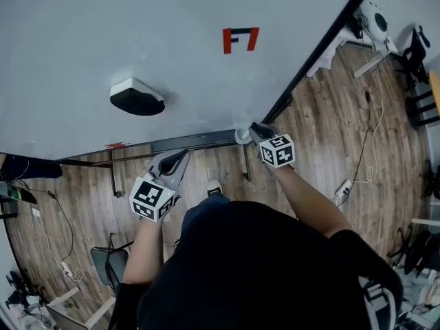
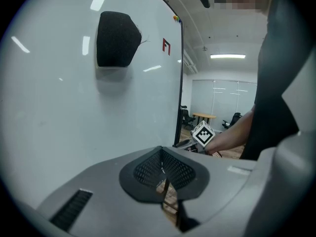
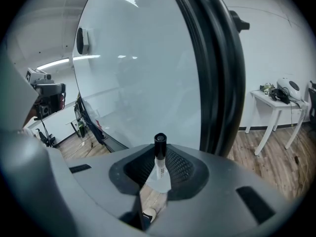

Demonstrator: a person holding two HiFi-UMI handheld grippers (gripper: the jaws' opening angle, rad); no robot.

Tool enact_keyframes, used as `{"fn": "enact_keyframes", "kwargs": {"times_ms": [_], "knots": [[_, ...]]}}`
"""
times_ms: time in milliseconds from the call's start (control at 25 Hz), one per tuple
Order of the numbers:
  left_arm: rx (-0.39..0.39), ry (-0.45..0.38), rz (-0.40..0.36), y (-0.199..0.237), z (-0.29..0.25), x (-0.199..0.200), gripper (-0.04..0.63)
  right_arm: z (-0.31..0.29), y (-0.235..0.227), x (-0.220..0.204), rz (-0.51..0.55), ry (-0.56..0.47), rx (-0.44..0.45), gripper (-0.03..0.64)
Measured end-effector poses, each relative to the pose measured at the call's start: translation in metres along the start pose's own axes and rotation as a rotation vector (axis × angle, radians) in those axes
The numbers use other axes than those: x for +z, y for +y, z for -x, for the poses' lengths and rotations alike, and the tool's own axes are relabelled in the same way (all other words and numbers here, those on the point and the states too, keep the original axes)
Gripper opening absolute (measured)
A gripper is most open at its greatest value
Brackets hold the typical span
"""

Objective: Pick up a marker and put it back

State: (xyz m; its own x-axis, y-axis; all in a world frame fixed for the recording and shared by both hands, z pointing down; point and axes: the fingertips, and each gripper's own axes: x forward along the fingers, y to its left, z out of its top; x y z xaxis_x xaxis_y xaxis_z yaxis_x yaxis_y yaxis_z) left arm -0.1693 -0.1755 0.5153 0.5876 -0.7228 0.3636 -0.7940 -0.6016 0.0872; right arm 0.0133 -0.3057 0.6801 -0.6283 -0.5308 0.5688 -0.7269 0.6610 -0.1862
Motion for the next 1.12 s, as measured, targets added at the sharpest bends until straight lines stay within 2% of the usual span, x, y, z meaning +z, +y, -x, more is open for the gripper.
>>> {"fn": "enact_keyframes", "kwargs": {"times_ms": [320,640,1120], "knots": [[0.001,-0.003,-0.003,0.001,0.000,0.003,0.011,0.001,-0.002,0.001,0.014,0.010,-0.006,0.063],[-0.002,-0.021,-0.006,-0.004,-0.001,0.007,0.011,0.011,-0.010,0.001,0.027,0.018,-0.021,0.097],[0.004,-0.047,-0.026,-0.029,0.009,0.017,0.011,0.058,-0.015,0.018,0.033,-0.045,-0.049,0.118]]}}
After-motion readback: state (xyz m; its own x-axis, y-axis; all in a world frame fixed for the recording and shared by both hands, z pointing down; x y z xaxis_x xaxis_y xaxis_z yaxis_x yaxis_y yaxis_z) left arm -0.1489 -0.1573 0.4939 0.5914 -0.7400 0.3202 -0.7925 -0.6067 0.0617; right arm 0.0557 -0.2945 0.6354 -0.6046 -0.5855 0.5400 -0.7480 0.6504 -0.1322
